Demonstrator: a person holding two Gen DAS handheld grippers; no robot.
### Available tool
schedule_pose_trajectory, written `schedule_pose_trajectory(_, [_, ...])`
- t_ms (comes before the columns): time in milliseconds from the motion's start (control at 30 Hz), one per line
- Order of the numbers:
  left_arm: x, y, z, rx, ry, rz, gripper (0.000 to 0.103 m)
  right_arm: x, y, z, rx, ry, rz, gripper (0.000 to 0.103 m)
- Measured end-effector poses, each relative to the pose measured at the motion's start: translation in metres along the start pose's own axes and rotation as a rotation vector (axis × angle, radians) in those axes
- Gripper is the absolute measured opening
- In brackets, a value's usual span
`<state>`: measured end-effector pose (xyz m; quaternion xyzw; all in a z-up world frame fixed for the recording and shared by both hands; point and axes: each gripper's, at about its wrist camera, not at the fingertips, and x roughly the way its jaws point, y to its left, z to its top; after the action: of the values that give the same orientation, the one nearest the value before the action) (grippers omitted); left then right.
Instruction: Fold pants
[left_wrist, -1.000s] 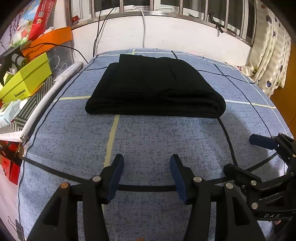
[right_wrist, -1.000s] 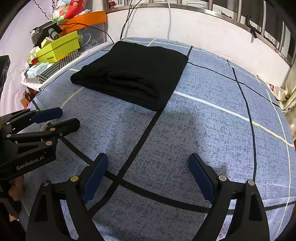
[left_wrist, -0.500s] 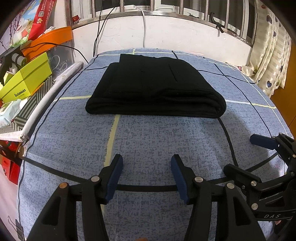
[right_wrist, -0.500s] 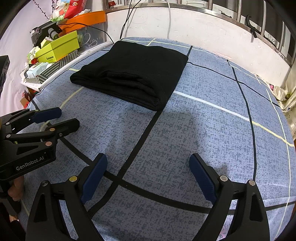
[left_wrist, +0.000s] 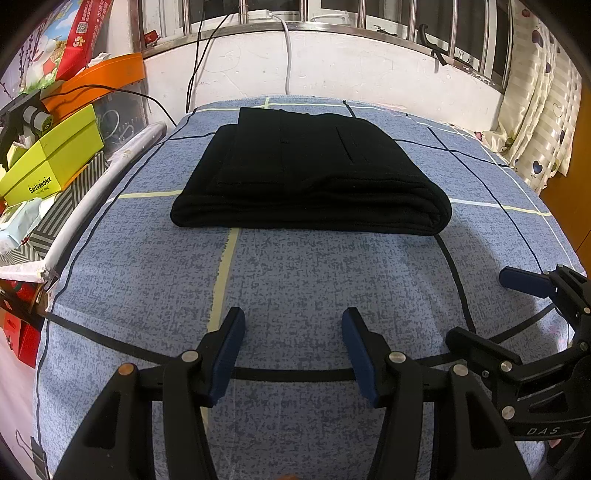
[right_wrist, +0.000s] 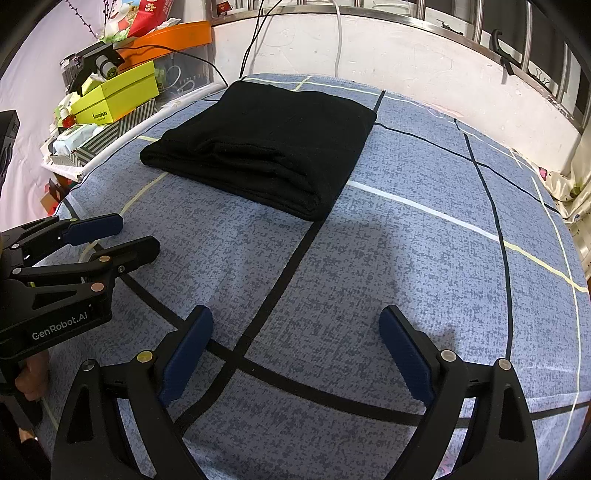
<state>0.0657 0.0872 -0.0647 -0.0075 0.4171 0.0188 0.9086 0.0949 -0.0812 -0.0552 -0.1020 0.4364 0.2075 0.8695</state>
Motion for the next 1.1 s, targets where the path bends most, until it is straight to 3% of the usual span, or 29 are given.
schedule_pose_trajectory(1100, [-0.0001,0.0005,-0.0001,0.000,0.000,0.000,0.058,0.0003,-0.0005,0.0003,-0.001,0.001,0.001,0.093])
